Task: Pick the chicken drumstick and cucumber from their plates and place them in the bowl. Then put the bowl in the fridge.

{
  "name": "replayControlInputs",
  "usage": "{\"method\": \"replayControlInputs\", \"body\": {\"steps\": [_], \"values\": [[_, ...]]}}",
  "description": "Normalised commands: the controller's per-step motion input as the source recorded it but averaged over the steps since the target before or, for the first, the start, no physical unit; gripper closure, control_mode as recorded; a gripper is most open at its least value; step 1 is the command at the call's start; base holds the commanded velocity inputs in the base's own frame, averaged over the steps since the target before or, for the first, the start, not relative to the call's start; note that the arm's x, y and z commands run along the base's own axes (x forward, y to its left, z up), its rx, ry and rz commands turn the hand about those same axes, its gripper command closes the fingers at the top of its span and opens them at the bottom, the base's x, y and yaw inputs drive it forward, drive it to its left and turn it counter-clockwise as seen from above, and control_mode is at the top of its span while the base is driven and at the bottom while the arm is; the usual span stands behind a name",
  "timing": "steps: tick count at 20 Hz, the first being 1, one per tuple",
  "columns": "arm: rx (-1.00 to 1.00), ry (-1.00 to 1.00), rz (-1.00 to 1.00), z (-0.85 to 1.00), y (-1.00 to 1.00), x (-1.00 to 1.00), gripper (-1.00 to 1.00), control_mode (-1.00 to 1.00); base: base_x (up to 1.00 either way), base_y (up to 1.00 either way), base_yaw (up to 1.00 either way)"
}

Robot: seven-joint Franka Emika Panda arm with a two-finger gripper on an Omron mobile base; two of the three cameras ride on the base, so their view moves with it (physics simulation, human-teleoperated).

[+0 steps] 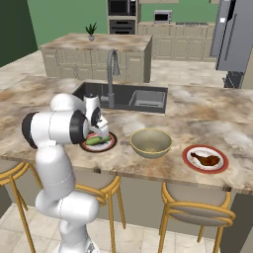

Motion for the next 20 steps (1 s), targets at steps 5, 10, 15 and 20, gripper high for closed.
{"method": "replayControlInputs", "body": {"steps": [5,10,15,20], "values": [[0.00,0.00,-0.11,-0.30,0.03,0.11,-1.00,-1.00,0.00,0.00,0.00],[0.00,0.00,-0.11,-0.25,0.00,0.04,-1.00,-1.00,0.00,0.00,0.00],[0.00,0.03,-0.10,-0.24,0.00,0.08,-1.00,-1.00,0.00,0.00,0.00],[0.00,0.01,-0.03,-0.20,0.00,0.14,-1.00,-1.00,0.00,0.00,0.00]]}}
